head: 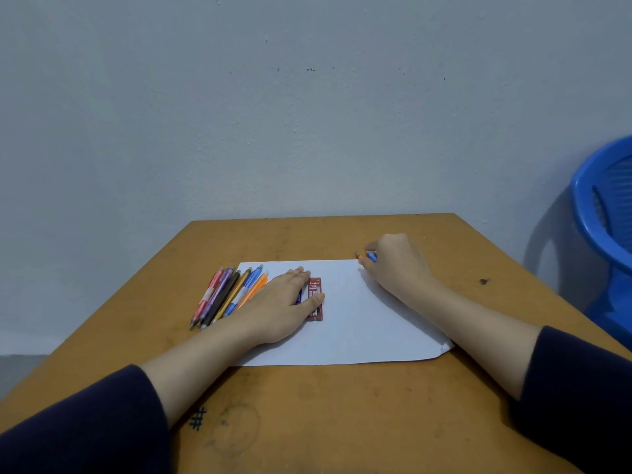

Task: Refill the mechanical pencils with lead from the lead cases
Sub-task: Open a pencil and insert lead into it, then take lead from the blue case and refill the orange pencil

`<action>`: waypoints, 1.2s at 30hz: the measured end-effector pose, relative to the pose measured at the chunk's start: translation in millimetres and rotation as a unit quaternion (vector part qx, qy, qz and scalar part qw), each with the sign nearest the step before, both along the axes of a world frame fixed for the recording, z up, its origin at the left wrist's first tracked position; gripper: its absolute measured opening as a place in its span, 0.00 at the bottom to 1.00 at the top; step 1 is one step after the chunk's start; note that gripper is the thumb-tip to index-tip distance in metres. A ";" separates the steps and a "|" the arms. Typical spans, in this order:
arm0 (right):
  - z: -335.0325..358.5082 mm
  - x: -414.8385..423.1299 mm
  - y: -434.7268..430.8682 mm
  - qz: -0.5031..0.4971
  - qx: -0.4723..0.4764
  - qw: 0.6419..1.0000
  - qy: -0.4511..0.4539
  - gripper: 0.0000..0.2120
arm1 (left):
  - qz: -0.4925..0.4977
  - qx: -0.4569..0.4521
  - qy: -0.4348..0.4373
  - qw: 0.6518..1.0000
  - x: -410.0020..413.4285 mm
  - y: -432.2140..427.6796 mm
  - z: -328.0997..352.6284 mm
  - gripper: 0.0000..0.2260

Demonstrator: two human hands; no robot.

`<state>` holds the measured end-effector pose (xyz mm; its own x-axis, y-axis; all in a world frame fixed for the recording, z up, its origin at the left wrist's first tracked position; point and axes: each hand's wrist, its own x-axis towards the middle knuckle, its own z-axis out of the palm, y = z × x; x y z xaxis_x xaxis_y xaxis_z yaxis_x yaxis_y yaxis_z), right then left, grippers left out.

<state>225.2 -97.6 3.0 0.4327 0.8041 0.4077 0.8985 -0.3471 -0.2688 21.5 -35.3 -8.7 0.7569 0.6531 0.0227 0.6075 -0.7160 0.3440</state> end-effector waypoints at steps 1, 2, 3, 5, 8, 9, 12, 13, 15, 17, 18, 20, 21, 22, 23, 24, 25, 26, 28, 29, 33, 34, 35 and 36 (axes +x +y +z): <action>1.1 -1.6 -0.8 0.013 0.019 1.000 0.014 0.09 | 0.001 -0.004 -0.012 1.000 -0.1 -0.2 0.1 0.28; 3.0 -5.2 -2.6 0.021 0.034 0.999 0.031 0.11 | 0.003 -0.008 -0.026 1.000 -0.2 -0.4 0.5 0.28; 4.1 -8.8 -4.5 0.032 0.047 0.997 0.042 0.13 | 0.006 -0.010 -0.042 0.999 -0.3 -0.6 0.8 0.27; 5.5 -17.0 -8.8 0.067 0.063 0.994 0.065 0.14 | 0.013 -0.005 -0.076 0.997 -0.3 0.6 1.3 0.25; 6.1 -30.5 -15.0 0.122 0.066 0.987 0.086 0.14 | 0.041 0.021 -0.109 0.993 -2.4 3.9 3.3 0.22; 5.7 -35.2 -17.1 0.141 0.061 0.984 0.086 0.15 | 0.049 0.036 -0.114 0.992 -3.7 4.9 4.4 0.21; 0.5 -46.2 -20.0 0.198 0.034 0.975 0.099 0.19 | 0.067 0.076 -0.131 0.986 -6.9 9.4 9.0 0.19; -1.7 -48.4 -20.5 0.216 0.019 0.971 0.104 0.21 | 0.075 0.083 -0.134 0.985 -8.3 12.0 10.8 0.19; -4.9 -51.3 -21.4 0.248 -0.025 0.963 0.097 0.26 | 0.091 0.091 -0.134 0.983 -11.5 20.7 14.3 0.17; -6.6 -53.2 -23.5 0.277 -0.078 0.953 0.093 0.31 | 0.105 0.099 -0.131 0.981 -16.4 31.4 16.6 0.16; -7.3 -53.4 -24.6 0.286 -0.102 0.948 0.092 0.33 | 0.114 0.100 -0.128 0.980 -19.3 35.9 17.8 0.15; -8.3 -53.4 -26.5 0.297 -0.145 0.940 0.082 0.35 | 0.129 0.095 -0.122 0.980 -24.4 42.7 19.1 0.12; -8.1 -53.9 -27.3 0.301 -0.164 0.937 0.072 0.35 | 0.136 0.088 -0.121 0.979 -26.3 44.4 19.5 0.12; -8.1 -54.1 -27.3 0.303 -0.180 0.934 0.060 0.35 | 0.142 0.081 -0.118 0.979 -27.6 45.7 19.8 0.11; -7.8 -54.2 -27.1 0.302 -0.192 0.932 0.049 0.35 | 0.146 0.076 -0.115 0.980 -28.6 46.5 20.2 0.10; -7.9 -54.1 -26.6 0.300 -0.201 0.932 0.040 0.34 | 0.150 0.071 -0.111 0.980 -29.4 47.2 20.1 0.10; -7.5 -54.2 -26.4 0.298 -0.207 0.931 0.032 0.34 | 0.152 0.066 -0.108 0.980 -29.8 47.6 19.9 0.10; -7.7 -53.9 -25.6 0.297 -0.213 0.931 0.025 0.33 | 0.152 0.063 -0.106 0.981 -29.7 47.7 19.8 0.10; -8.5 -53.7 -24.5 0.293 -0.222 0.930 0.016 0.33 | 0.152 0.060 -0.106 0.981 -28.9 47.2 19.9 0.10; -8.8 -53.6 -23.9 0.292 -0.225 0.930 0.013 0.33 | 0.151 0.060 -0.107 0.981 -28.1 46.9 19.9 0.11; -9.3 -52.9 -23.0 0.290 -0.227 0.930 0.008 0.33 | 0.150 0.058 -0.097 0.982 -25.7 44.2 19.6 0.12; -9.6 -52.8 -23.2 0.290 -0.227 0.930 0.007 0.33 | 0.150 0.057 -0.096 0.982 -25.7 44.2 19.1 0.13; -9.6 -52.9 -23.7 0.290 -0.228 0.929 0.007 0.33 | 0.150 0.058 -0.096 0.982 -25.3 44.3 18.9 0.13; -9.9 -52.9 -23.9 0.291 -0.229 0.929 0.007 0.33 | 0.151 0.058 -0.096 0.982 -25.0 44.4 18.8 0.13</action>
<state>172.2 -121.4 -6.9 -0.1263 0.9913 -0.0376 0.9677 0.1148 -0.2246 -3.5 9.1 10.2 0.5043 0.8311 0.2345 0.7294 -0.5553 0.3996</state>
